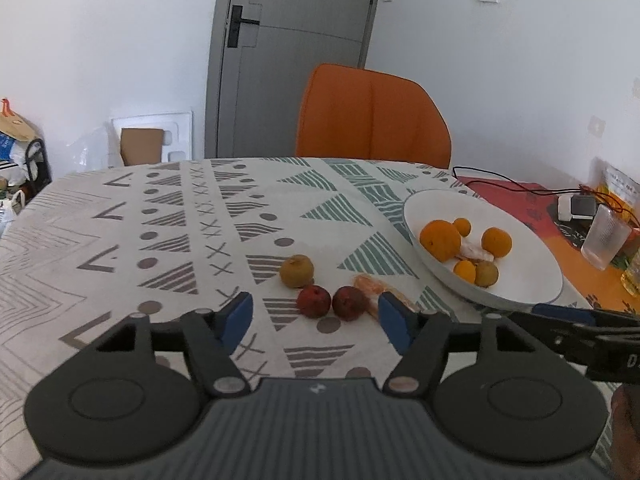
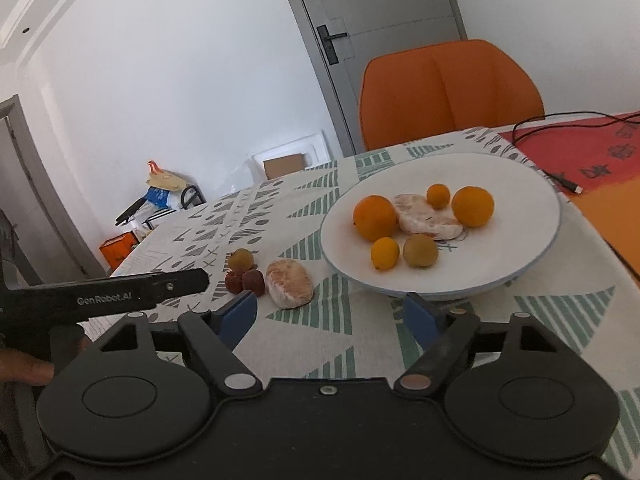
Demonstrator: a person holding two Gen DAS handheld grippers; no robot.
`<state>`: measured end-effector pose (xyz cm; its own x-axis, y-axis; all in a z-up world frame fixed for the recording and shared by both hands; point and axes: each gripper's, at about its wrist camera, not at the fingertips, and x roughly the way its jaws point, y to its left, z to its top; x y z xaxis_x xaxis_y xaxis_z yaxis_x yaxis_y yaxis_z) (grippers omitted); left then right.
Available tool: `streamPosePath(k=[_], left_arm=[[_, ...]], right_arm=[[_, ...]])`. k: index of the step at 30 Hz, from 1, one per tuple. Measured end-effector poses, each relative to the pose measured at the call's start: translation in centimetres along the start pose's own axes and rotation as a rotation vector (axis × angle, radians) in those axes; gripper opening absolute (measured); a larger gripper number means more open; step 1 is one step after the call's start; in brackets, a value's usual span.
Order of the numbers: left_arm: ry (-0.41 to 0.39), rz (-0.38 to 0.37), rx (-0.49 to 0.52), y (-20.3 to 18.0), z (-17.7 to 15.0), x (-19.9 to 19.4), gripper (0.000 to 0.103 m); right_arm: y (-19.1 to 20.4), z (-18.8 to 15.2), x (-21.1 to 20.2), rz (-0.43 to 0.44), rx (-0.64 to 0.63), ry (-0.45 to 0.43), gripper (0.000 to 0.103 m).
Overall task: Organize fruits
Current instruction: 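Withdraw both open tools from the bowl toward the remaining fruits, then grasp the red plum with left tool while right tool grips the netted peeled orange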
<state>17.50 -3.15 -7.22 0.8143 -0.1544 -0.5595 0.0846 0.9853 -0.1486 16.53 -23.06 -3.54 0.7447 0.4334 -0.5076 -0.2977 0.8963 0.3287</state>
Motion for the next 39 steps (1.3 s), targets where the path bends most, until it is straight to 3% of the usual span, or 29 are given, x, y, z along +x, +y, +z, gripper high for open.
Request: streamPosePath(k=[4,8,13,17,26,33,37,38,39], left_arm=[[0.008,-0.013,-0.002,0.0,0.1,1.2,0.063],[0.038,-0.02,-0.009,0.1,0.2,2.8,0.048],[0.064,-0.015,-0.015,0.6,-0.1,4.3,0.045],[0.061,0.002,-0.029,1.5,-0.3,4.7,0.022],[0.046,0.01,-0.073,3.7,0.1,3.1,0.022],[0.024,0.041,-0.106,5.3,0.1,1.6,0.022],[0.013,0.044,-0.118,5.9,-0.1,0.9,0.022],[0.012,0.045,-0.12,6.0,-0.2,0.8,0.022],[0.01,0.047,-0.122,6.1,-0.2,0.7,0.022]], right_arm=[[0.1,0.1,1.6,0.009,-0.008,0.045,0.066],[0.7,0.3,2.4,0.029,-0.022,0.062,0.063],[1.2,0.6,3.5,0.036,-0.024,0.08,0.063],[1.6,0.7,4.5,0.039,-0.028,0.096,0.062],[3.7,1.1,6.2,0.036,-0.073,0.103,0.059],[5.1,0.9,7.1,-0.021,-0.129,0.098,0.044],[5.7,0.8,7.4,-0.048,-0.157,0.093,0.041],[5.9,0.8,7.5,-0.051,-0.162,0.091,0.039],[6.0,0.8,7.5,-0.054,-0.164,0.092,0.03]])
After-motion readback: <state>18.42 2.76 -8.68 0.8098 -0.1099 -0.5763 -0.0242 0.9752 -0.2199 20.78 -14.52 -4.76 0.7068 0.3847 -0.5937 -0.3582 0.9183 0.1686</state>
